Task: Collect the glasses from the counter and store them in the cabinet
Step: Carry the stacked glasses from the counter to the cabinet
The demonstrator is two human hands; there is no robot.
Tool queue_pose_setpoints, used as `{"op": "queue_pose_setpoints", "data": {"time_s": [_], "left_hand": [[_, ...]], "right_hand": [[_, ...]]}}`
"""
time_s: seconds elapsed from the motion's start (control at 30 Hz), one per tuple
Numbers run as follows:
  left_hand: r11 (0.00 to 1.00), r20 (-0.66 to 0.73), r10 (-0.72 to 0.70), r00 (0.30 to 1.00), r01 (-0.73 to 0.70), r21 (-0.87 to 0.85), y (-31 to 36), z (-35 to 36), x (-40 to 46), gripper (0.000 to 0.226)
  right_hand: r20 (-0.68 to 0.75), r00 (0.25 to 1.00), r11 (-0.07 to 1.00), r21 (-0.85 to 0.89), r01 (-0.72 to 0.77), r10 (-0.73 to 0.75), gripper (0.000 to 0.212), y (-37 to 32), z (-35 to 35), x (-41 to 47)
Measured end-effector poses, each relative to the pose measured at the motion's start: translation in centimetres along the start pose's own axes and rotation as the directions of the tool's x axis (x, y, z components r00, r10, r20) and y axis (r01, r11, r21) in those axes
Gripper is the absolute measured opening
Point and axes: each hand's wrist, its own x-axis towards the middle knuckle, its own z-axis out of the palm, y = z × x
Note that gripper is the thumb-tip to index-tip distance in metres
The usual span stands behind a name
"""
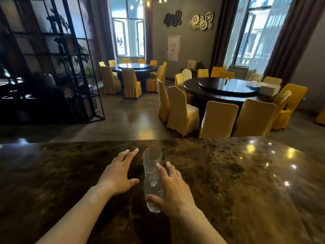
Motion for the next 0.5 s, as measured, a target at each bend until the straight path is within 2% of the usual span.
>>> {"op": "queue_pose_setpoints", "data": {"time_s": [0.1, 0.23, 0.37, 0.5], "left_hand": [[0.991, 0.048, 0.116, 0.992, -0.119, 0.067, 0.9, -0.4, 4.5, 0.121], [0.946, 0.209, 0.272, 0.939, -0.301, 0.123, 2.5, 0.0, 8.6, 0.128], [0.897, 0.3, 0.358, 0.884, -0.416, 0.154, 3.2, 1.2, 10.4, 0.109], [0.875, 0.265, 0.416, 0.87, -0.462, 0.146, 3.0, 1.7, 11.0, 0.088]], "right_hand": [[0.043, 0.998, 0.998, 0.045, 0.043, -0.045, 0.104, 0.3, 0.8, 1.5], [0.059, 0.996, 0.997, 0.025, 0.068, -0.07, 0.104, 0.4, 1.3, 2.4], [0.087, 0.993, 0.996, 0.035, 0.079, -0.082, 0.103, 0.1, 1.0, 3.1], [0.123, 0.99, 0.995, 0.07, 0.065, -0.073, 0.099, -0.1, 0.5, 3.6]]}}
